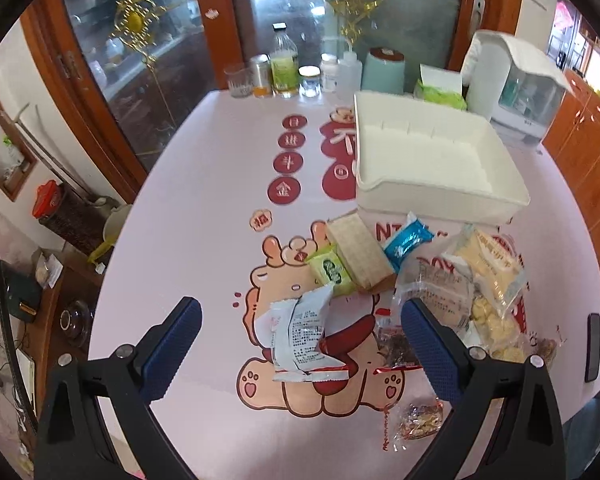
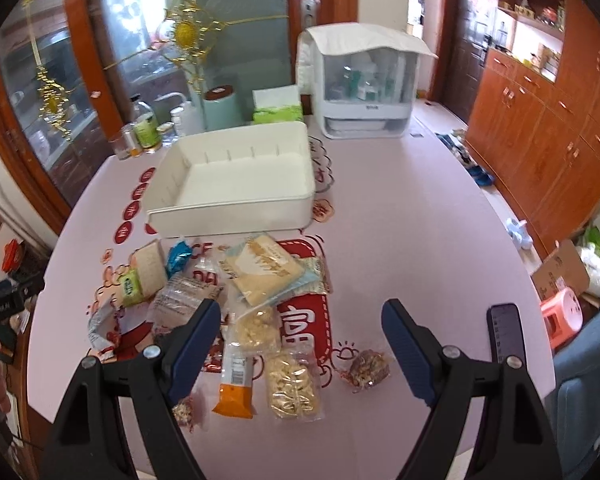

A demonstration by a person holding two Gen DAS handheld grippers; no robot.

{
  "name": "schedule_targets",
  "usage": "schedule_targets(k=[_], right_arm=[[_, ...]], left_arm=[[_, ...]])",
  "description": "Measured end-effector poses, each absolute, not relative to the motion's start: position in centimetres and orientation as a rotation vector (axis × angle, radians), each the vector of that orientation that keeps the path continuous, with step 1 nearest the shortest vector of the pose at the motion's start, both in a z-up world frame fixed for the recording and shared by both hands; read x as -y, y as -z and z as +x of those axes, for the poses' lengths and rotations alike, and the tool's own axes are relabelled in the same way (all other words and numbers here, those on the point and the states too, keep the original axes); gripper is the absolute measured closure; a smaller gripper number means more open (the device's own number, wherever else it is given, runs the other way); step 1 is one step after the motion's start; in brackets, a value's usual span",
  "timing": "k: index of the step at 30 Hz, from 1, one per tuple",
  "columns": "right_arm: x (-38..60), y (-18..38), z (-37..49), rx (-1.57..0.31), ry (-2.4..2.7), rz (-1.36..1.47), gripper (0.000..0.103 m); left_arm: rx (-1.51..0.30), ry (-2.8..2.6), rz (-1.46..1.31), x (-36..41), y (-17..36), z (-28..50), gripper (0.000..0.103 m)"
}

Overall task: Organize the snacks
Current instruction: 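Grasp the silver printed bag with the left tool while the right tool grasps the small clear nut bag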

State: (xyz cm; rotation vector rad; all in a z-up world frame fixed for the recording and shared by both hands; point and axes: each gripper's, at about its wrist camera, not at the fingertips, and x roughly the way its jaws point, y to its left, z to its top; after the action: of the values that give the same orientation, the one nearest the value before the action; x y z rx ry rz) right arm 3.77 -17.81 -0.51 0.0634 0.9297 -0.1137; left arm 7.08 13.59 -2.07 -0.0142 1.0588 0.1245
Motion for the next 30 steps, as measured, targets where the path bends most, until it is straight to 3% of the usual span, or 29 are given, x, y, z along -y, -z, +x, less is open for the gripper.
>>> schedule_targets(k=[6,16,30], right_arm=[[19.1,2.9,4.4,-0.984,0.193,0.083,0.02],[24.1,9.5,4.3,-1.137,0.384,0.138,0.02],[29.0,18.1,4.9,-1.31,0.427,0.394,0.021]], left_arm=[[-1.133,-0.098,0.013,-13.5,5.8,8.7,0.003],[-1.392,-0.129,0.005,-14.9,16.8,11.6,0.003],[-1.502,-0.19,-0.051,-17.1,21.9,12.4,0.003]])
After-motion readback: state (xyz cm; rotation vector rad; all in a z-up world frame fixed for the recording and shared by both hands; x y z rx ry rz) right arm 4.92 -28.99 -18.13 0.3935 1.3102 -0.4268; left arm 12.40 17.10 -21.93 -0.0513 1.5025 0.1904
